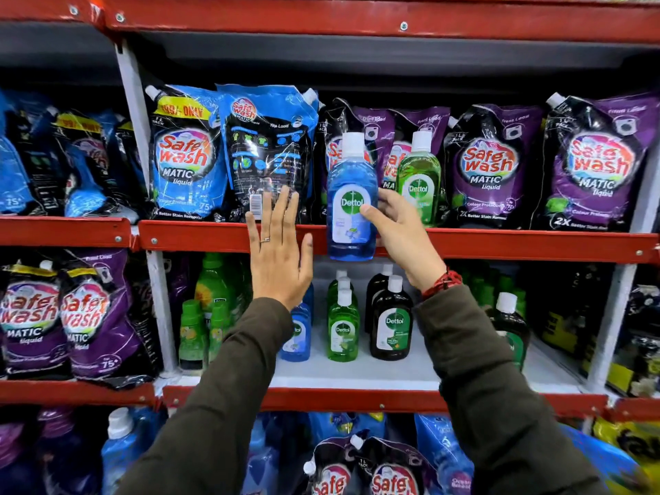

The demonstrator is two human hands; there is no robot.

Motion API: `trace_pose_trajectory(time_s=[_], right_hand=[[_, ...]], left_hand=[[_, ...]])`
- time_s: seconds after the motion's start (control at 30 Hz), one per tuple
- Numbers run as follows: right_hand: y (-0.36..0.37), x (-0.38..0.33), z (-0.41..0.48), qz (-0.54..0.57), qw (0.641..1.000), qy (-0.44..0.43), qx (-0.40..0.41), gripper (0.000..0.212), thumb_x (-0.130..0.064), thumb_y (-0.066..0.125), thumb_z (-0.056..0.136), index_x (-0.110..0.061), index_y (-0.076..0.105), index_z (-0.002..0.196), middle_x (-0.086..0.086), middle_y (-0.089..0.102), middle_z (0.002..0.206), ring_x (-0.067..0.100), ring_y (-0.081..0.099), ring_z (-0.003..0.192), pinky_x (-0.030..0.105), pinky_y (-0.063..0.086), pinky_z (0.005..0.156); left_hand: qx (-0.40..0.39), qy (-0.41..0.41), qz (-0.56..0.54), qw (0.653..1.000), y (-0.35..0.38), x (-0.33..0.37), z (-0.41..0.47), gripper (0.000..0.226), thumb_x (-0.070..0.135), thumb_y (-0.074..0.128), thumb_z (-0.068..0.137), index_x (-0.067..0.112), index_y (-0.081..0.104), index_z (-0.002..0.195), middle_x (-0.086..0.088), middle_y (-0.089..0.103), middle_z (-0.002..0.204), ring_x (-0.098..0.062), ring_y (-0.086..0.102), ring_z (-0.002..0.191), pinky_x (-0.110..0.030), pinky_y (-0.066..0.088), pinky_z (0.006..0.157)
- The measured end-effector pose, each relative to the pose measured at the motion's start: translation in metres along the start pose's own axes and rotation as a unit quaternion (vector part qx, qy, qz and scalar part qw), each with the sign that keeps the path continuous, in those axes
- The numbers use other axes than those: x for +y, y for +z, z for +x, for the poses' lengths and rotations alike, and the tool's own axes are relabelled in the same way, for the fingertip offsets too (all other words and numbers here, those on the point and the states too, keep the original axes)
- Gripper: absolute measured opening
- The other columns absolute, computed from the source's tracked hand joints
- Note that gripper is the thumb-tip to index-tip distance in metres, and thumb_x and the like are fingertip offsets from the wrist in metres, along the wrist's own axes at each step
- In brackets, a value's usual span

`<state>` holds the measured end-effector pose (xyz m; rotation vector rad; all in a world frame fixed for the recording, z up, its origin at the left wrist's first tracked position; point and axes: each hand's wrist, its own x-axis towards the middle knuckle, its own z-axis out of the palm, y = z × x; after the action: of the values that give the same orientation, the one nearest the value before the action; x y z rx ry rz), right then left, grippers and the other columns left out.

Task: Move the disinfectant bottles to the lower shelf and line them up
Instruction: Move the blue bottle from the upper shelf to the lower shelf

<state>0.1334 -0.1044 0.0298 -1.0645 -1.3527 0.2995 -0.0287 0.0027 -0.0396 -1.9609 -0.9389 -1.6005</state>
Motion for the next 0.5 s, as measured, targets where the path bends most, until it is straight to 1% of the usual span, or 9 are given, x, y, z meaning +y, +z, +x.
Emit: trace_pose_trajectory(time_s=[0.07,0.13,0.27,0.33,0.37,0.43,0.47,0.5], right_hand=[[0.004,0.014,-0.014,0.003,1.0,0.004,-0.004,0.034,-0.018,0.057,0.098,-0.016,0.054,0.131,0.012,0.063,0.136,0.024,0.059,0.127,0.051,0.049,0.108],[0.007,0.028,-0.029,0.006,1.0,0.007,-0.005,0.036,-0.022,0.059,0.095,-0.017,0.055,0.13,0.01,0.063,0.135,0.024,0.059,0.128,0.055,0.048,0.108],[0.015,0.058,-0.057,0.015,0.999,0.035,-0.019,0.034,-0.027,0.06,0.092,-0.023,0.056,0.126,0.006,0.064,0.133,0.024,0.059,0.128,0.055,0.049,0.108],[0.02,0.074,-0.07,0.022,0.998,0.051,-0.026,0.034,-0.026,0.061,0.093,-0.023,0.056,0.127,0.004,0.064,0.133,0.021,0.059,0.128,0.05,0.05,0.108],[0.023,0.083,-0.075,0.021,0.998,0.057,-0.031,0.033,-0.022,0.06,0.095,-0.02,0.055,0.128,0.004,0.063,0.134,0.017,0.059,0.126,0.043,0.052,0.106],[0.029,0.1,-0.088,0.02,0.997,0.068,-0.042,0.032,-0.015,0.058,0.098,-0.016,0.054,0.129,0.004,0.063,0.132,0.012,0.061,0.12,0.027,0.055,0.099],[0.033,0.107,-0.093,0.019,0.996,0.074,-0.048,0.031,-0.014,0.058,0.098,-0.016,0.053,0.129,0.004,0.063,0.131,0.011,0.062,0.118,0.022,0.054,0.096],[0.038,0.115,-0.098,0.011,0.995,0.082,-0.053,0.03,-0.014,0.057,0.099,-0.018,0.053,0.128,0.002,0.063,0.13,0.01,0.061,0.118,0.021,0.054,0.094]], left_hand=[[-0.006,-0.001,-0.003,1.0,-0.001,0.001,-0.018,0.064,0.028,0.037,0.103,0.011,0.019,0.162,-0.008,0.016,0.172,-0.028,0.004,0.16,-0.048,-0.011,0.128],[-0.016,-0.002,-0.01,1.0,0.0,0.001,-0.037,0.065,0.026,0.038,0.102,0.011,0.02,0.162,-0.008,0.017,0.172,-0.027,0.002,0.16,-0.05,-0.009,0.128],[-0.046,-0.025,-0.019,0.998,0.003,-0.004,-0.08,0.065,0.024,0.039,0.101,0.011,0.021,0.161,-0.006,0.019,0.172,-0.025,0.001,0.161,-0.05,-0.006,0.129],[-0.067,-0.041,-0.024,0.997,0.006,-0.009,-0.102,0.064,0.024,0.038,0.101,0.012,0.021,0.161,-0.006,0.02,0.171,-0.025,0.003,0.161,-0.051,-0.006,0.129],[-0.077,-0.049,-0.022,0.996,0.008,-0.012,-0.112,0.063,0.025,0.037,0.101,0.013,0.022,0.161,-0.005,0.021,0.171,-0.026,0.004,0.161,-0.052,-0.004,0.129],[-0.098,-0.06,-0.011,0.993,0.012,-0.019,-0.133,0.063,0.026,0.036,0.102,0.013,0.022,0.161,-0.005,0.021,0.171,-0.026,0.006,0.16,-0.055,-0.001,0.129],[-0.109,-0.063,-0.005,0.992,0.014,-0.023,-0.142,0.063,0.026,0.036,0.102,0.013,0.021,0.161,-0.004,0.02,0.172,-0.025,0.006,0.16,-0.055,0.0,0.129],[-0.122,-0.067,-0.001,0.99,0.015,-0.026,-0.152,0.062,0.027,0.036,0.102,0.013,0.021,0.161,-0.004,0.019,0.172,-0.025,0.005,0.161,-0.054,0.0,0.129]])
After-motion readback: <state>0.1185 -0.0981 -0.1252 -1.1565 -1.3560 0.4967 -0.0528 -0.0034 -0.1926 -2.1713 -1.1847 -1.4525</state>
